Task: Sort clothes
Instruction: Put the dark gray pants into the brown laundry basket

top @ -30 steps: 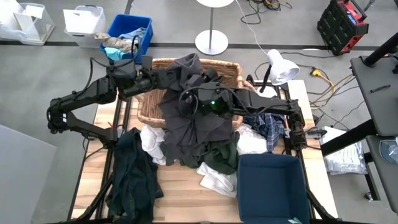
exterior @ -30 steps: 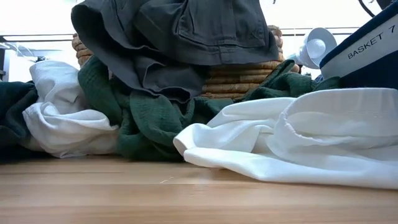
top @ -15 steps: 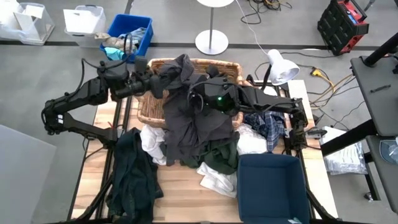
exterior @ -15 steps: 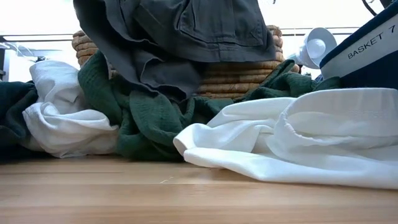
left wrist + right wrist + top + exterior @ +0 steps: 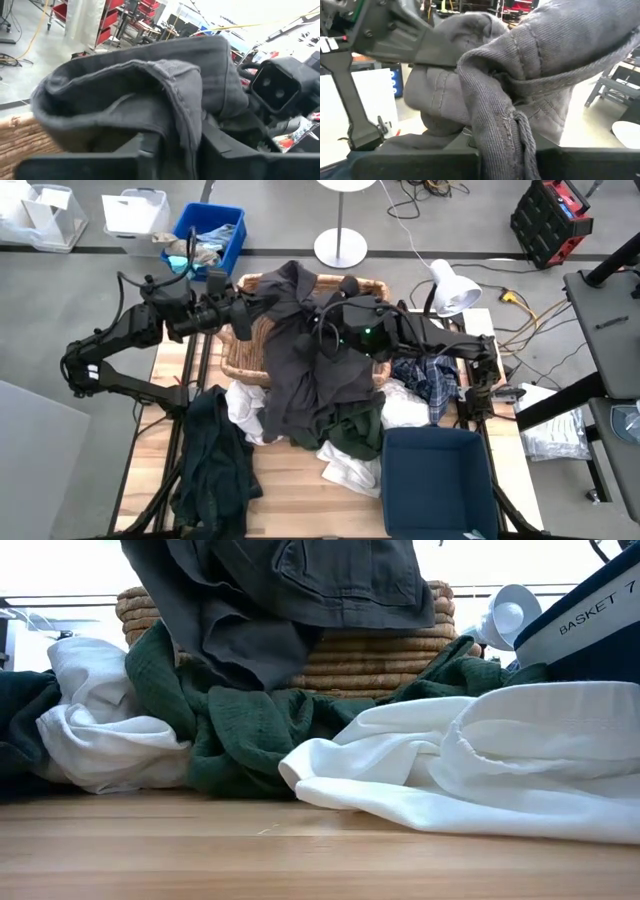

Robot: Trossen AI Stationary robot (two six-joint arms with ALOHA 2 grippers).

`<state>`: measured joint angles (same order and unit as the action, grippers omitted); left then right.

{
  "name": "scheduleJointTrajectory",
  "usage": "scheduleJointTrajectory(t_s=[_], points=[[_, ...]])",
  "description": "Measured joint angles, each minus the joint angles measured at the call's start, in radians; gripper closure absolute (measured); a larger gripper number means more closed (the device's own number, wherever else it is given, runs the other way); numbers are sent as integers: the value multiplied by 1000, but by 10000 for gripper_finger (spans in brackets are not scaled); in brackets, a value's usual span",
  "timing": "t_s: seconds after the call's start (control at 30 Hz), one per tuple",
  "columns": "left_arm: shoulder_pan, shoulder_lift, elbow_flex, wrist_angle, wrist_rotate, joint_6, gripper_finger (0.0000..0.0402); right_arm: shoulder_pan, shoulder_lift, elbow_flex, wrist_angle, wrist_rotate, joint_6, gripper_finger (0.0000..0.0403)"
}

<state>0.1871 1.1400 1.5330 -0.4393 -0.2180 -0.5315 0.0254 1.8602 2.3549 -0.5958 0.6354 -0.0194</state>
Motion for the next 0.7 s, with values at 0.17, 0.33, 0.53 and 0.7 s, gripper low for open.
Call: scheduleJointTrajectory(t_s=[0.17,0.33,0.53,0.7], points=[[0,-11,0,-16,0,0,254,0,-8,1,0,0,-2,385],[0,-45,18,-48,13,46,195,-2,-42,1,3,-6,-14,386],[0,-67,111,-229,26,121,163,-24,-86,2,31,0,-47,386],[0,-72,189,-298,26,153,160,-58,-111,2,139,-86,-75,386]])
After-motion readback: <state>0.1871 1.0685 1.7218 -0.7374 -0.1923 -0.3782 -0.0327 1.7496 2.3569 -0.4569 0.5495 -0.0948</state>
